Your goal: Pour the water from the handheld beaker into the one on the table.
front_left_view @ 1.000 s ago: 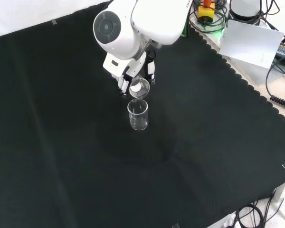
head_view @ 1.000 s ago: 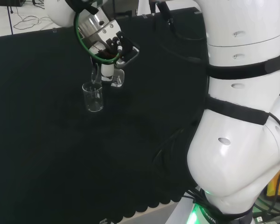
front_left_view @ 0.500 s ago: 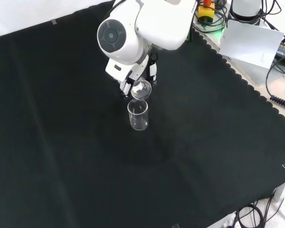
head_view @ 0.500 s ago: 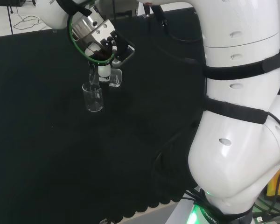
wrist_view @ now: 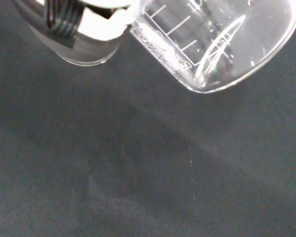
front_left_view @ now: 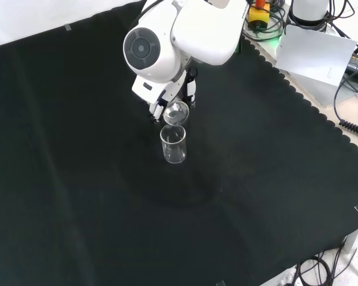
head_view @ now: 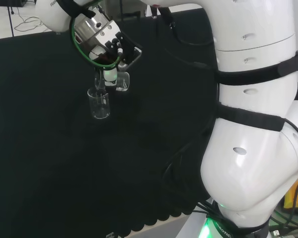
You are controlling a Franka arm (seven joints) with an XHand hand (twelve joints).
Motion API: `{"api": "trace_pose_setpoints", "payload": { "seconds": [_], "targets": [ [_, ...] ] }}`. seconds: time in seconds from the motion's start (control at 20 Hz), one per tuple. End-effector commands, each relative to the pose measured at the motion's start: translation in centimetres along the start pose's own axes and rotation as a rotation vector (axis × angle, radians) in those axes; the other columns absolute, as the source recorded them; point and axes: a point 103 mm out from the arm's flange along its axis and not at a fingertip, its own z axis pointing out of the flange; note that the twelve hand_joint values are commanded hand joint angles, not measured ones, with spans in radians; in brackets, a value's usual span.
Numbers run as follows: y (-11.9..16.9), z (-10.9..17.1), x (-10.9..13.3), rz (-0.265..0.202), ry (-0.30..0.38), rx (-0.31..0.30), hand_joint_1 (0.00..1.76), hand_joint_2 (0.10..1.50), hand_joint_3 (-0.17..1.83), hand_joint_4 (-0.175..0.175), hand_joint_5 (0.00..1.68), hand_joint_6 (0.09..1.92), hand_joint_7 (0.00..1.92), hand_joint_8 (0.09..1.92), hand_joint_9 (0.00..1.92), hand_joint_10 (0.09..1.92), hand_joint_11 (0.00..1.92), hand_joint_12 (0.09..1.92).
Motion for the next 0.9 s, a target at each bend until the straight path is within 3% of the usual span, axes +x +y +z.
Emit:
{"api": "trace_pose_setpoints", "payload": {
  "seconds": [0.05,0.9],
  "targets": [
    [-0.03,-0.34,-0.32,0.013,-0.013,0.011,1.28,1.11,-0.17,-0.108,1.05,0.84,1.26,0.76,1.36,1.0,1.11,0.81],
    [0.31,-1.02,0.27,0.027,-0.079,0.058,1.28,1.11,-0.17,-0.108,1.05,0.84,1.26,0.76,1.36,1.0,1.11,0.81]
  ]
}}
